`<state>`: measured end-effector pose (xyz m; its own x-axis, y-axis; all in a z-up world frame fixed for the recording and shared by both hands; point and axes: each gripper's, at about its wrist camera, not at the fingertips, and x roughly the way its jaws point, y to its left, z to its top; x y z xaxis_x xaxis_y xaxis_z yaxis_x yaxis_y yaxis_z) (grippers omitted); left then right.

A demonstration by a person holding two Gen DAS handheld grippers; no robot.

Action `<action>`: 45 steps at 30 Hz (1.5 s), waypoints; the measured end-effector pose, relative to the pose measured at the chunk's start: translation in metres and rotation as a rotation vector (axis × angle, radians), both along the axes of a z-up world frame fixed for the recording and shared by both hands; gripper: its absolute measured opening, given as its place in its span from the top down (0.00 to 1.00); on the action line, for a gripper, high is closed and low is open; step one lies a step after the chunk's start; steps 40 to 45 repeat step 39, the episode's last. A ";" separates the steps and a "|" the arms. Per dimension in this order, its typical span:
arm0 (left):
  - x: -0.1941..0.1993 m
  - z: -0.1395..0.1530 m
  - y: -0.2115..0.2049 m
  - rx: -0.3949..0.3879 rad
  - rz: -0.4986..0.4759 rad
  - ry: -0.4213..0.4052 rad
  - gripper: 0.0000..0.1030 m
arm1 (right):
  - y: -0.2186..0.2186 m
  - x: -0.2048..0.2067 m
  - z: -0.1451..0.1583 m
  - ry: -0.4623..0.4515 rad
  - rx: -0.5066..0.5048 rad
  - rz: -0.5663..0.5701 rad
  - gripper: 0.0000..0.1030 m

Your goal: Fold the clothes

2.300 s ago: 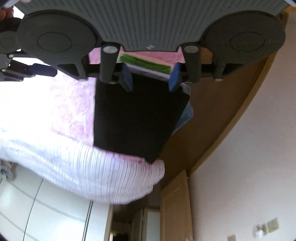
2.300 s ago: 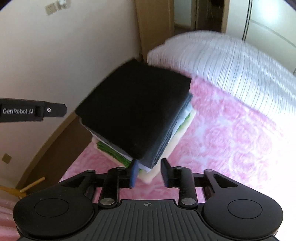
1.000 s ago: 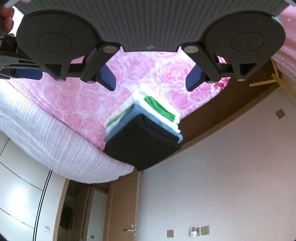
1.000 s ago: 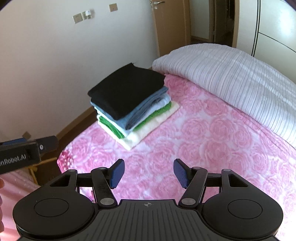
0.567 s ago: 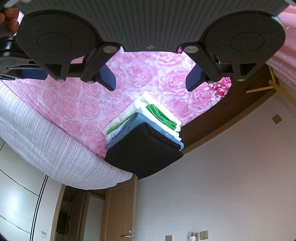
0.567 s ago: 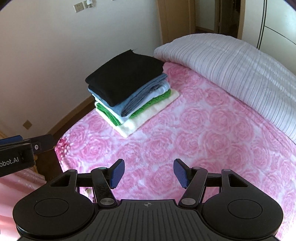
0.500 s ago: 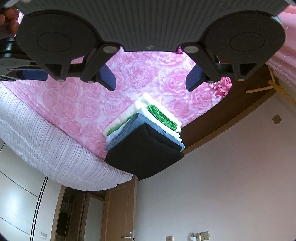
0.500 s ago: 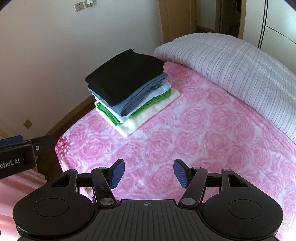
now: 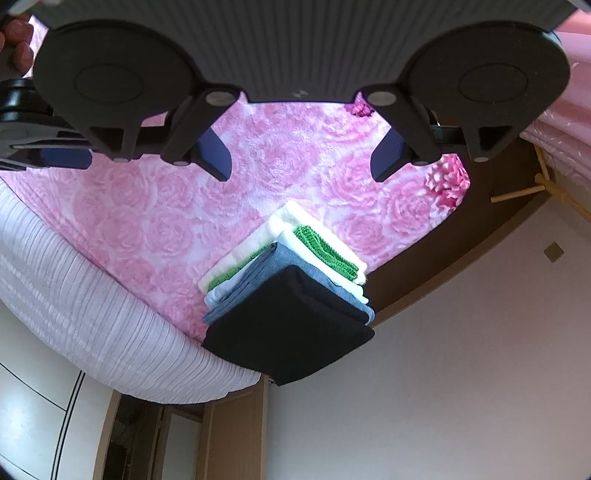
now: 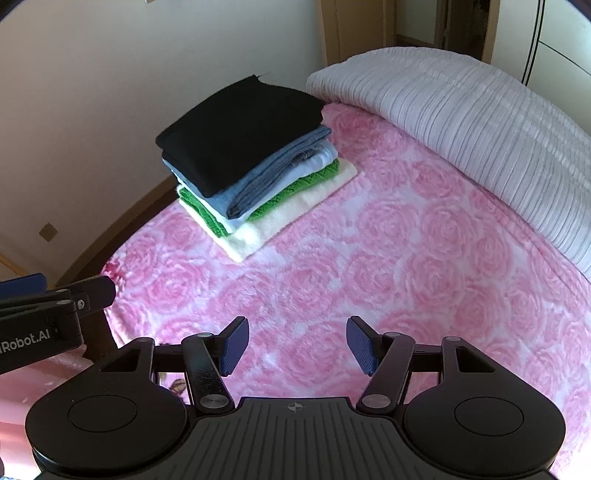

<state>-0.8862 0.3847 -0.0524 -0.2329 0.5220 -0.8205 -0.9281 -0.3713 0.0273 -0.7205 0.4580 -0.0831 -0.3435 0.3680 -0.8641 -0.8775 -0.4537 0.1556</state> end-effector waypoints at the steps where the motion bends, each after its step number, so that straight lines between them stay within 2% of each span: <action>1: -0.001 -0.002 0.003 -0.004 0.002 -0.003 0.22 | 0.002 -0.001 -0.001 -0.003 -0.001 0.002 0.40; 27: -0.029 -0.057 0.064 -0.116 0.040 -0.019 0.22 | 0.066 -0.039 -0.032 -0.066 -0.035 0.066 0.40; 45: -0.031 -0.059 0.066 -0.110 0.043 0.016 0.22 | 0.069 -0.044 -0.036 -0.073 -0.039 0.071 0.40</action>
